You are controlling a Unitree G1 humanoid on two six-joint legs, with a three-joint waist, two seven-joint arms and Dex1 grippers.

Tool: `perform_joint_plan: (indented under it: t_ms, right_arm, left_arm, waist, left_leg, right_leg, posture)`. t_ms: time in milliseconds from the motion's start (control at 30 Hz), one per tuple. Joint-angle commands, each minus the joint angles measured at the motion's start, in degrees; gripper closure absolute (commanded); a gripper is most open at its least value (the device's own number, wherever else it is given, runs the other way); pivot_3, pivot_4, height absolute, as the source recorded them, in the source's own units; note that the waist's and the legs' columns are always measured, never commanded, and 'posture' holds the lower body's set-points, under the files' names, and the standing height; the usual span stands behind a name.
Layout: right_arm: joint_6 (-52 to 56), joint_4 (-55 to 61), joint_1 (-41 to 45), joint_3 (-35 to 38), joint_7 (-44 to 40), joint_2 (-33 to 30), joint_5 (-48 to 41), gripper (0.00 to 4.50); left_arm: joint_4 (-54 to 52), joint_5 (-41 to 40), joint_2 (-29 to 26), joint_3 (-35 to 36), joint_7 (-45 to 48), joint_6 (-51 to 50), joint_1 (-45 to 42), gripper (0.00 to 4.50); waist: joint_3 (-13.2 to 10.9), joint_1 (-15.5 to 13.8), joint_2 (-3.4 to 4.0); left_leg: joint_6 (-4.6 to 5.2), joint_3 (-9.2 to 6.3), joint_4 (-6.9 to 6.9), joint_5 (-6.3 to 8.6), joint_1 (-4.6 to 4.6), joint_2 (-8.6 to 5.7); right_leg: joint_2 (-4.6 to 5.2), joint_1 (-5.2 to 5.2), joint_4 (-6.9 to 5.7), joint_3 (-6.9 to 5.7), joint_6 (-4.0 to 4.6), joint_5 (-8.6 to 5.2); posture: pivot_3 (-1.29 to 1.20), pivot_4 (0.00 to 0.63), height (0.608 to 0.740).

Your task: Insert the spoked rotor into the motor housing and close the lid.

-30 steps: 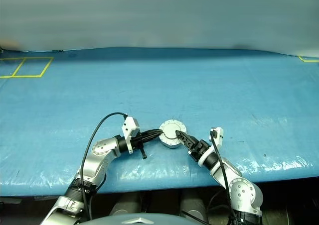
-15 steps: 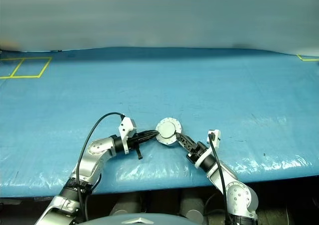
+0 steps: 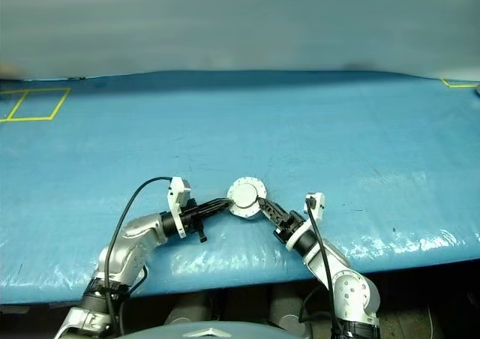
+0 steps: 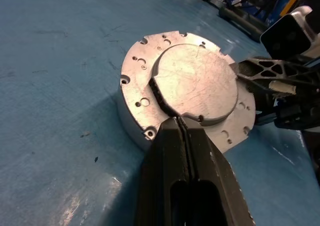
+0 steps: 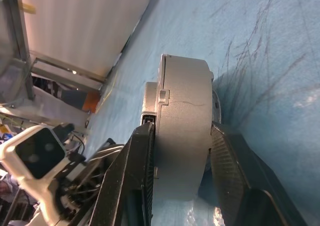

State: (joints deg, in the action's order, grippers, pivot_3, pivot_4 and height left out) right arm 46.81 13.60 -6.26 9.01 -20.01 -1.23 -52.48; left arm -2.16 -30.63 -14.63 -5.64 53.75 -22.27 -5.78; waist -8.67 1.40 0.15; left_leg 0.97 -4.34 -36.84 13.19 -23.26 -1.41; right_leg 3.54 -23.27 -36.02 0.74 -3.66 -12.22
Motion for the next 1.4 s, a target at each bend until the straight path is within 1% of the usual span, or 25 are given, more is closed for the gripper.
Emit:
perform_joint_plan:
  t_ms: [33, 67, 200, 333, 433, 500, 600, 667, 700, 733, 800, 833, 867, 933, 1000, 1133, 1200, 1233, 1267, 1300, 1400]
  right_arm:
    - [2.0, -1.1, -1.2, -0.7, 2.9, 0.2, 0.0, 3.25]
    - [1.9, -0.9, -1.5, -0.6, 2.9, 0.4, -0.3, 3.25]
    - [1.2, -1.3, -1.8, 0.0, 3.7, 1.5, -1.6, 3.25]
    - [0.0, -1.1, -1.2, 0.4, 5.1, 2.8, -1.7, 3.25]
    - [-2.1, -1.1, 0.1, 1.0, 8.6, 5.3, -0.9, 3.25]
    - [-1.6, 0.5, 0.5, -0.2, 7.1, 5.5, -2.3, 3.25]
    - [-0.1, 2.8, 0.0, -0.5, 2.9, 6.6, -9.2, 3.25]
    - [1.0, 3.2, 0.1, -1.0, 2.3, 6.4, -11.2, 3.25]
    - [1.3, 3.4, 0.4, -1.3, 2.2, 6.4, -11.8, 3.25]
    - [1.6, 3.6, 0.7, -1.7, 1.9, 6.3, -12.2, 3.25]
    - [1.3, 3.1, 2.3, -1.1, 2.6, 6.7, -13.2, 3.25]
    - [1.1, 2.8, 2.8, -0.9, 2.9, 6.7, -13.4, 3.25]
    - [1.0, 2.5, 3.3, -0.7, 3.3, 6.7, -13.7, 3.25]
    - [1.5, 2.3, 4.5, -0.9, 3.3, 6.5, -14.6, 3.25]
    - [1.9, 1.7, 6.1, -0.9, 3.8, 6.5, -15.4, 3.25]
    - [2.2, 1.1, 7.9, -0.3, 4.6, 6.2, -16.9, 3.25]
    - [2.9, 1.8, 8.6, -0.8, 4.3, 5.6, -17.9, 3.25]
    - [3.6, 2.7, 9.1, -1.5, 3.5, 5.1, -18.8, 3.25]
    - [4.4, 3.4, 9.4, -1.9, 2.8, 4.7, -20.1, 3.25]
    - [5.1, 3.9, 9.7, -2.4, 2.6, 4.4, -20.8, 3.25]
    - [6.2, 5.2, 10.8, -3.1, 3.2, 3.6, -22.7, 3.25]
  left_arm:
    - [-4.5, -9.9, 0.3, 6.2, -1.3, -6.2, -0.8, 4.5]
    - [-5.4, -11.5, -0.1, 6.9, -1.3, -7.5, -0.4, 4.5]
    - [-7.8, -12.0, -2.2, 6.9, -1.2, -9.0, 1.0, 4.5]
    - [-7.6, -13.6, -1.9, 8.7, -3.0, -9.7, 0.6, 4.5]
    - [-7.5, -14.4, -1.3, 9.7, -5.4, -10.8, 0.7, 4.5]
    - [-7.1, -16.4, -0.7, 10.8, -7.2, -12.9, 0.7, 4.5]
    - [-6.3, -19.1, 0.3, 12.7, -8.7, -14.4, 0.4, 4.5]
    - [-5.7, -20.6, 1.3, 13.9, -9.5, -14.6, 0.4, 4.5]
    - [-4.7, -22.8, 2.3, 15.5, -10.2, -15.2, 0.5, 4.5]
    - [-3.9, -23.9, 2.9, 16.8, -10.7, -15.2, 0.9, 4.5]
    - [-3.6, -25.9, 4.0, 19.5, -13.2, -15.6, 2.7, 4.5]
    - [-3.8, -26.1, 4.2, 20.0, -14.0, -15.6, 3.3, 4.11]
    - [-4.1, -26.5, 4.3, 20.3, -14.3, -15.8, 3.8, 3.89]
    - [-5.3, -28.3, 4.3, 20.9, -14.6, -16.8, 5.0, 3.25]
    - [-6.4, -30.4, 4.5, 21.7, -14.8, -17.5, 6.1, 2.54]
    - [-7.9, -37.8, 5.8, 24.6, -16.3, -19.1, 7.2, 1.21]
    - [-9.4, -40.5, 5.9, 24.2, -17.4, -21.1, 8.3, 0.56]
    - [-10.2, -42.0, 6.0, 23.7, -18.0, -22.3, 9.0, 0.14]
    - [-10.8, -42.9, 6.3, 23.2, -18.6, -23.0, 9.6, 0.03]
    - [-11.0, -43.8, 6.7, 23.0, -19.6, -23.4, 9.9, 0.03]
    - [-11.4, -45.3, 7.5, 21.5, -20.6, -24.5, 10.8, 0.03]
  waist:
    - [0.0, 0.1, -0.01]
    - [0.0, 0.2, 0.0]
    - [0.0, 0.2, 0.03]
    - [0.0, 0.3, 0.01]
    - [0.0, 0.3, 0.01]
    - [0.0, 0.3, 0.01]
    - [0.0, 0.2, 0.0]
    - [0.0, 0.2, 0.03]
    - [0.0, 0.2, 0.04]
    - [0.0, 0.2, 0.03]
    - [0.0, 0.4, 0.05]
    - [-0.1, 0.5, 0.05]
    - [-0.1, 0.5, 0.04]
    - [-0.2, 0.4, 0.02]
    - [-0.2, 0.2, 0.0]
    - [-0.3, 0.1, -0.01]
    - [-0.3, 0.1, 0.0]
    - [-0.3, 0.2, 0.0]
    - [-0.3, 0.2, 0.0]
    - [-0.3, 0.2, 0.02]
    - [-0.3, 0.2, 0.0]
  left_leg:
    - [0.0, 0.01, -0.03, 0.0, 0.0, 0.02]
    - [0.0, 0.01, -0.05, 0.0, 0.02, 0.04]
    - [0.0, 0.03, 0.0, 0.0, 0.02, 0.06]
    - [0.0, 0.05, -0.1, 0.0, 0.02, 0.02]
    - [0.0, 0.05, -0.11, 0.0, 0.12, 0.05]
    - [0.0, 0.02, -0.12, 0.0, 0.13, 0.06]
    - [0.0, 0.01, -0.12, 0.0, 0.08, 0.02]
    - [0.0, 0.02, -0.12, -0.01, -0.28, -0.01]
    - [0.0, 0.01, -0.11, -0.01, -0.37, -0.02]
    - [0.0, 0.02, -0.1, -0.01, -0.38, -0.04]
    - [0.01, 0.01, -0.09, 0.01, -0.4, -0.04]
    - [0.02, 0.04, -0.08, 0.02, -0.39, -0.04]
    - [0.02, 0.04, -0.08, 0.02, -0.39, -0.04]
    - [0.02, 0.01, -0.1, 0.02, -0.39, -0.04]
    - [0.02, 0.01, -0.13, 0.02, -0.39, -0.04]
    - [0.02, 0.03, -0.22, 0.02, -0.39, -0.05]
    - [0.02, 0.02, -0.21, 0.02, -0.39, -0.04]
    - [0.02, 0.02, -0.21, 0.02, -0.4, -0.04]
    - [0.03, 0.03, -0.19, 0.02, -0.4, -0.05]
    - [0.03, 0.03, -0.19, 0.02, -0.41, -0.06]
    - [0.06, 0.04, -0.2, 0.04, -0.41, -0.06]
  right_leg:
    - [0.0, 0.0, 0.0, 0.01, 0.0, 0.0]
    - [-0.02, -0.01, -0.03, 0.0, 0.0, 0.0]
    - [-0.07, -0.04, -0.05, 0.0, 0.05, -0.04]
    - [-0.05, -0.14, -0.03, 0.02, 0.01, -0.02]
    - [-0.06, -0.13, -0.04, 0.02, 0.01, -0.01]
    - [-0.06, -0.14, -0.05, 0.02, 0.01, -0.01]
    - [-0.05, -0.16, -0.05, 0.02, 0.01, -0.01]
    - [-0.06, -0.29, -0.06, 0.03, -0.01, 0.04]
    - [-0.06, -0.38, -0.07, 0.03, -0.03, 0.08]
    - [-0.05, -0.39, -0.07, 0.04, 0.0, 0.37]
    - [-0.05, -0.4, -0.04, 0.03, 0.01, 0.36]
    - [-0.05, -0.4, -0.04, 0.04, 0.02, 0.36]
    - [-0.05, -0.41, -0.03, 0.04, 0.02, 0.35]
    - [-0.06, -0.39, -0.03, 0.01, -0.12, 0.19]
    - [-0.06, -0.36, -0.03, 0.01, -0.02, 0.06]
    - [-0.04, -0.33, -0.03, 0.04, -0.05, 0.09]
    - [-0.04, -0.34, -0.03, 0.04, -0.05, 0.1]
    - [-0.05, -0.35, -0.03, 0.04, -0.02, 0.11]
    - [-0.04, -0.35, -0.03, 0.05, 0.02, 0.14]
    - [-0.04, -0.35, -0.02, 0.05, 0.18, 0.23]
    - [-0.05, -0.35, -0.02, 0.07, 0.22, 0.25]
  posture:
    - [0.0, 0.15, 0.74]
    - [0.0, 0.15, 0.74]
    - [0.0, 0.15, 0.74]
    - [0.0, 0.15, 0.74]
    - [0.0, 0.15, 0.74]
    - [0.0, 0.15, 0.74]
    - [0.0, 0.15, 0.74]
    - [0.0, 0.15, 0.74]
    - [0.0, 0.15, 0.74]
    - [0.0, 0.15, 0.74]
    - [0.0, 0.15, 0.74]
    - [0.0, 0.15, 0.74]
    - [0.0, 0.15, 0.74]
    - [0.0, 0.15, 0.74]
    - [0.0, 0.15, 0.74]
    - [0.0, 0.15, 0.74]
    - [0.0, 0.15, 0.74]
    - [0.0, 0.15, 0.74]
    - [0.0, 0.15, 0.74]
    - [0.0, 0.15, 0.74]
    - [0.0, 0.15, 0.74]
